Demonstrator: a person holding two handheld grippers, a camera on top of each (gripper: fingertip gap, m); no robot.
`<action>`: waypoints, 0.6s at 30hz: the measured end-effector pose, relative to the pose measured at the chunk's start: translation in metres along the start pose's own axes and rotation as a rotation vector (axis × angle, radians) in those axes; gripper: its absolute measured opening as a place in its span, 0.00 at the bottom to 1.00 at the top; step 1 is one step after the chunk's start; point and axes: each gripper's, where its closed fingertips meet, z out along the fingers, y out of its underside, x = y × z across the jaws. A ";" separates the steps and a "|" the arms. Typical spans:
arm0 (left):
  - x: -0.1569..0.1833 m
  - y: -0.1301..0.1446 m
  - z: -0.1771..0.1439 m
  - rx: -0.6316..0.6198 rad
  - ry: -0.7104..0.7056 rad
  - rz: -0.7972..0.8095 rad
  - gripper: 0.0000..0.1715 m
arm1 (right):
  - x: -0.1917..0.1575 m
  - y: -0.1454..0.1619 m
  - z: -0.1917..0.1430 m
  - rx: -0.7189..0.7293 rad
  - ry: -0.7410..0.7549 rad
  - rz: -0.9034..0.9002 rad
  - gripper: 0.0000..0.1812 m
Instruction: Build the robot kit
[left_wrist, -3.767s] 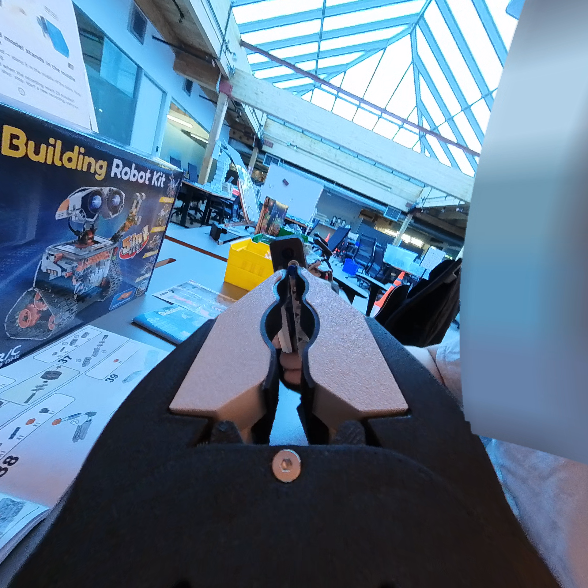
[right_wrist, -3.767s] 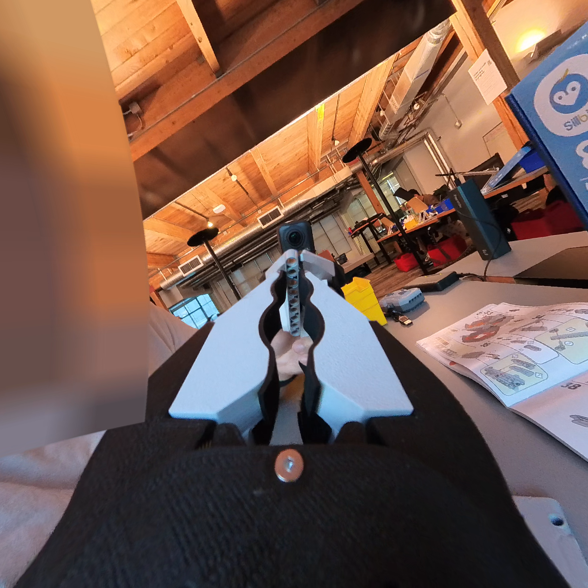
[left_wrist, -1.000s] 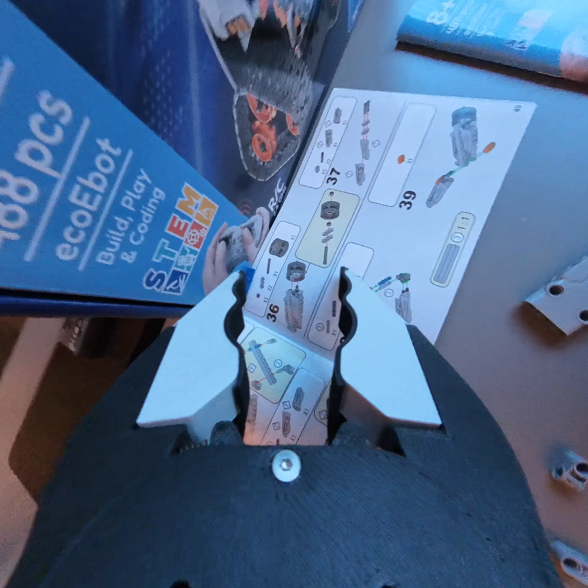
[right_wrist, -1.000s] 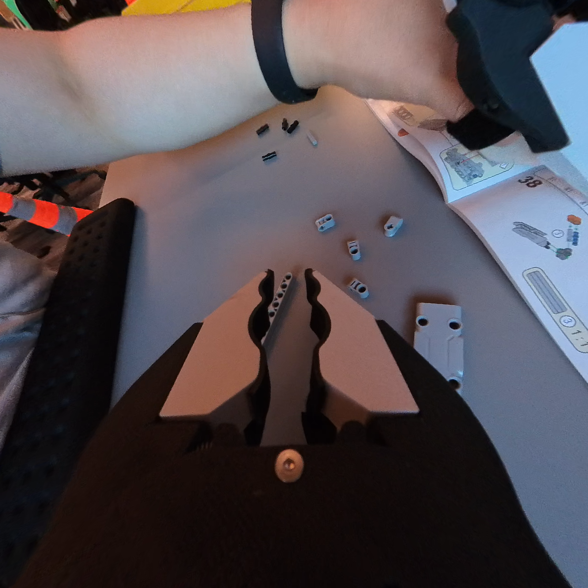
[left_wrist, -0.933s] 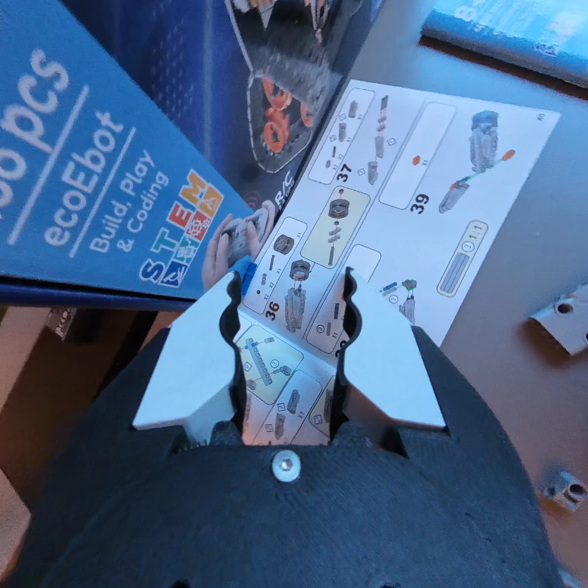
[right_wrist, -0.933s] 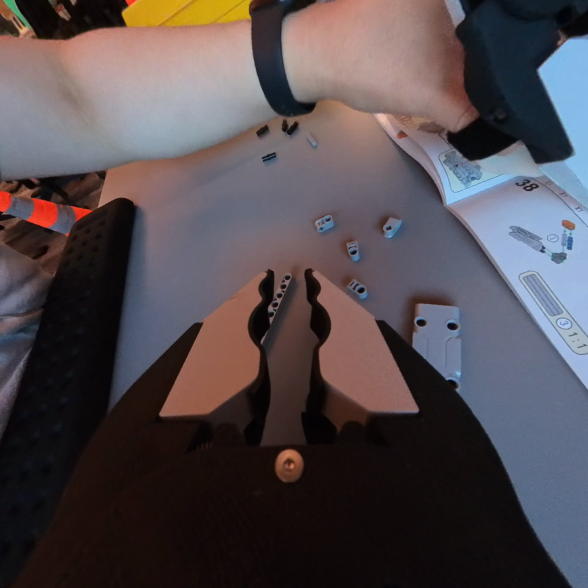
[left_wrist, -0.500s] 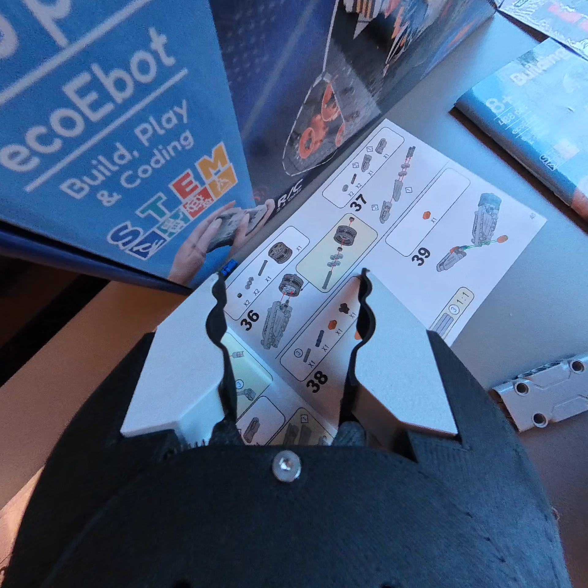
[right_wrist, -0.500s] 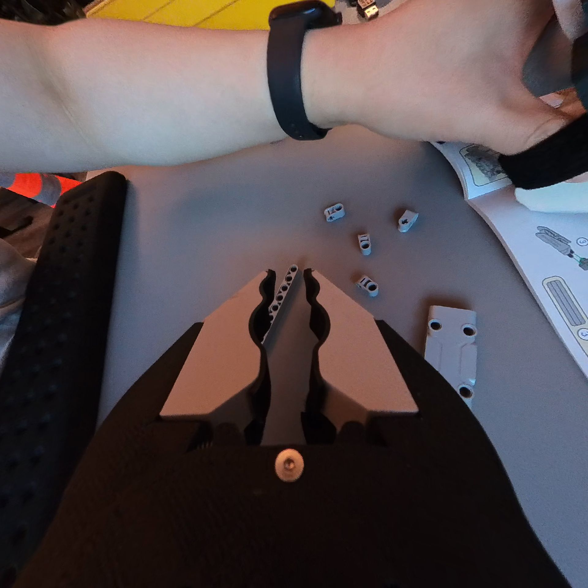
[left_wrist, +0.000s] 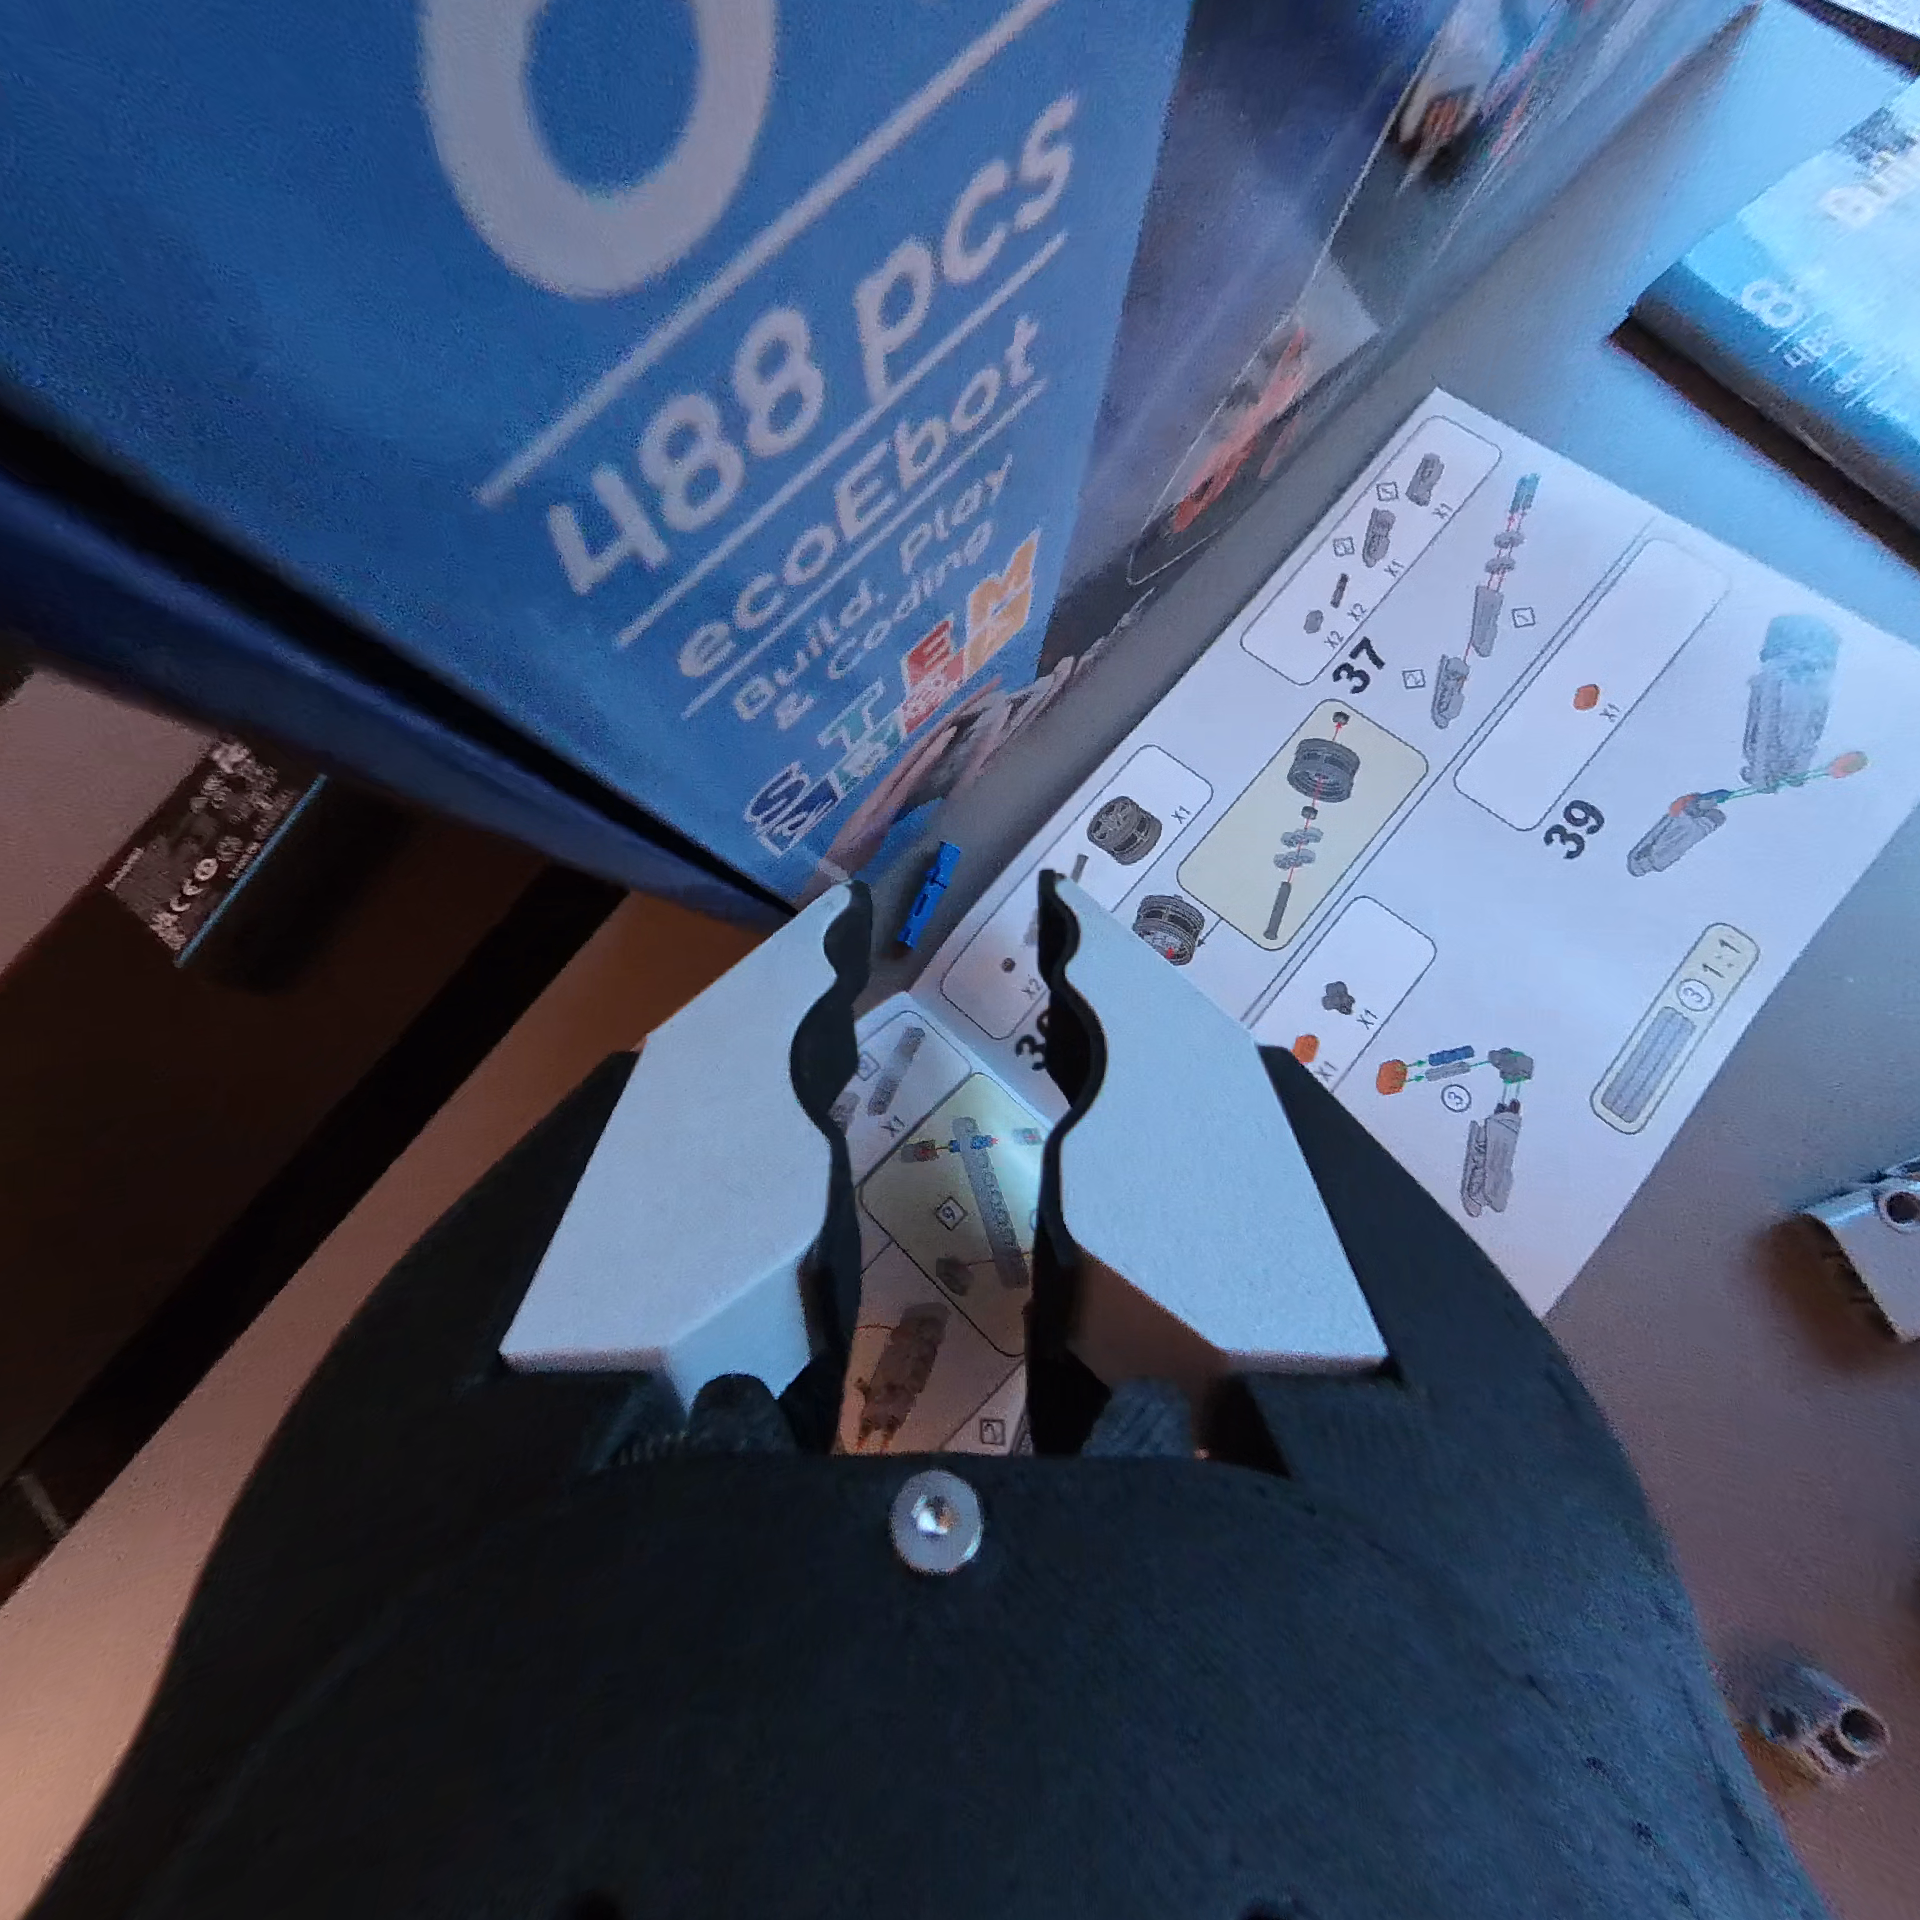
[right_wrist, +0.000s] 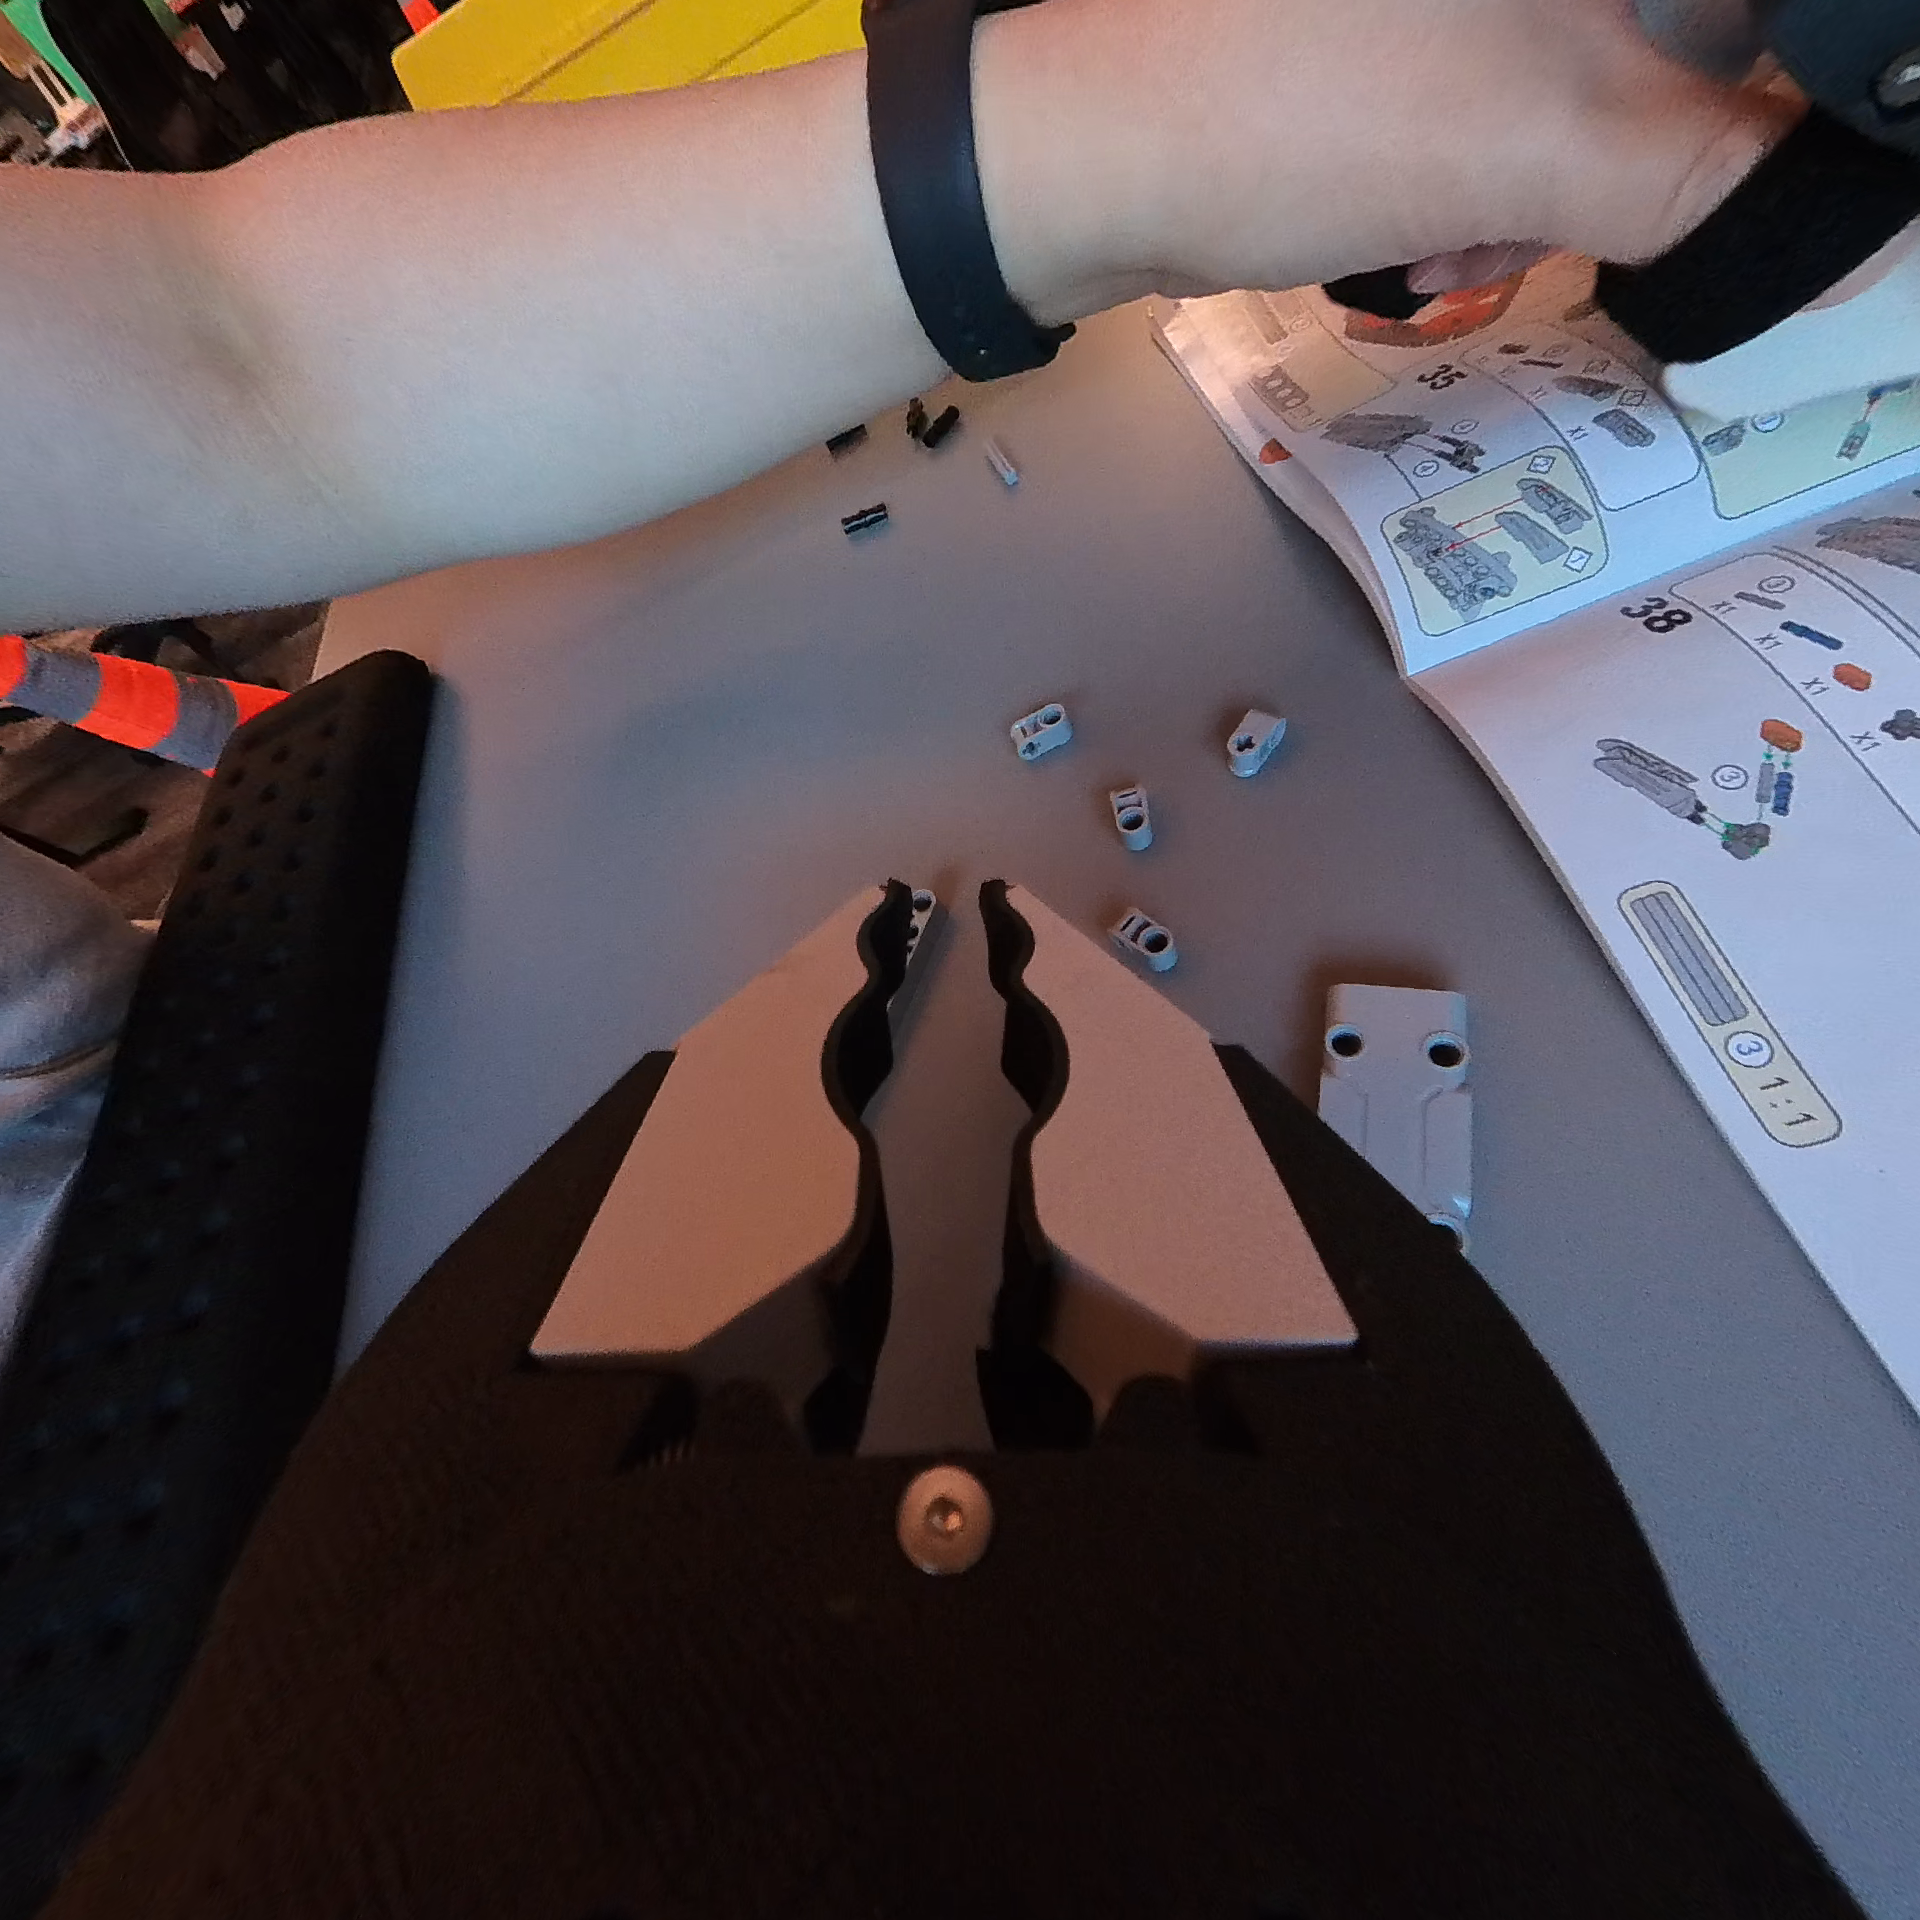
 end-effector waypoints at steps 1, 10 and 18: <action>0.000 -0.002 -0.001 0.007 -0.005 -0.007 0.18 | 0.000 0.001 0.000 -0.005 0.002 -0.003 0.08; 0.002 -0.021 -0.018 0.098 0.086 -0.114 0.17 | 0.050 -0.056 -0.061 0.078 0.471 -0.362 0.11; -0.003 -0.019 -0.019 0.107 0.095 -0.129 0.15 | 0.132 -0.214 -0.145 -0.283 0.856 -0.818 0.47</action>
